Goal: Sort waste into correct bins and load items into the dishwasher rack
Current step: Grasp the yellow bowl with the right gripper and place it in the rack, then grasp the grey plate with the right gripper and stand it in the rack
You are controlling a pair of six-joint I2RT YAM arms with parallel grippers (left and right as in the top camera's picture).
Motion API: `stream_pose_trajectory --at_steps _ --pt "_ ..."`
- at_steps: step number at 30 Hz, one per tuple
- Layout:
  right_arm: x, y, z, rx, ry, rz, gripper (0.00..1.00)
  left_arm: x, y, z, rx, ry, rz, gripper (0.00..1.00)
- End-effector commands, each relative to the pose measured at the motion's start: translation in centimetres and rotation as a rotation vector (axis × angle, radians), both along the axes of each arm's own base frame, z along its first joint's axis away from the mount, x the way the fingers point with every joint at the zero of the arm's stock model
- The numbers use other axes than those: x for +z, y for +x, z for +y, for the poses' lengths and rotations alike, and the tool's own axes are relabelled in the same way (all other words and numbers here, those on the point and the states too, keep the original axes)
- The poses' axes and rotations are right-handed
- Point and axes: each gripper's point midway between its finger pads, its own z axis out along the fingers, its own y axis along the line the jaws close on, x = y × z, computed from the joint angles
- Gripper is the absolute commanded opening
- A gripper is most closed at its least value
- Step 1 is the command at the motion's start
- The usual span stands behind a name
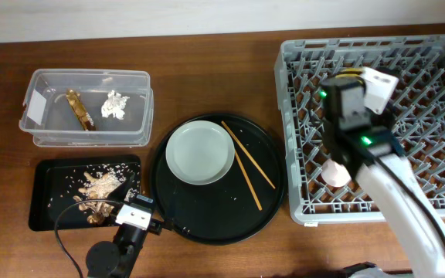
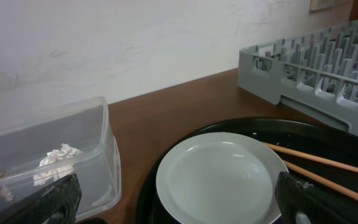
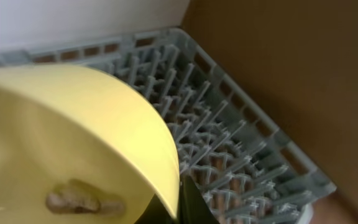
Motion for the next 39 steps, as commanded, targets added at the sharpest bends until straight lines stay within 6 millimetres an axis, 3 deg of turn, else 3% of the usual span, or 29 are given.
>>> stream_pose_trajectory --at_steps 1,6,10,11,13,16,19,27,29,33,34,37,39 --pt "-1.2 0.7 -2.2 -0.134 -0.347 0.204 0.04 -0.1 0.0 0.0 -0.006 0.014 -0.006 0.99" --pt "-4.4 2.6 -3.2 -0.236 -0.55 0.351 0.04 -0.1 0.0 0.0 -0.006 0.015 -0.006 0.99" --pt "-4.3 2.3 -6.2 -0.342 -0.61 0.439 0.04 -0.1 0.0 0.0 -0.006 0.014 -0.006 0.99" --pt "-4.4 2.3 -6.1 -0.336 -0.607 0.438 0.04 -0.1 0.0 0.0 -0.006 0.015 -0.006 0.99" --pt "-4.6 2.7 -5.1 -0.3 -0.61 0.438 0.04 -0.1 0.0 0.0 -0.006 0.014 -0.006 0.99" --pt "-5.1 3.8 -2.0 -0.196 -0.61 0.427 0.04 -0.1 0.0 0.0 -0.006 0.015 -0.006 0.99" --pt "-7.7 4.5 0.6 -0.011 -0.572 0.516 0.04 -0.1 0.0 0.0 -0.006 0.015 -0.006 1.0" --pt "-10.5 2.4 1.8 0.06 -0.485 0.579 0.08 -0.1 0.0 0.0 -0.006 0.015 -0.006 0.99" --pt "-10.3 2.2 3.1 0.098 -0.481 0.574 0.13 -0.1 0.0 0.0 -0.006 0.015 -0.006 0.99" --pt "-6.8 2.4 7.1 0.197 -0.452 0.471 0.64 -0.1 0.0 0.0 -0.006 0.015 -0.006 0.99" --pt "-6.1 2.4 8.1 0.243 -0.415 0.459 0.69 -0.1 0.0 0.0 -0.006 0.014 -0.006 0.99" --pt "-4.8 1.0 12.5 0.43 -0.178 0.447 0.75 -0.1 0.0 0.0 -0.006 0.015 -0.006 0.99" --pt "-5.6 -1.1 17.5 0.608 0.123 0.483 0.71 -0.1 0.0 0.0 -0.006 0.015 -0.006 0.99"
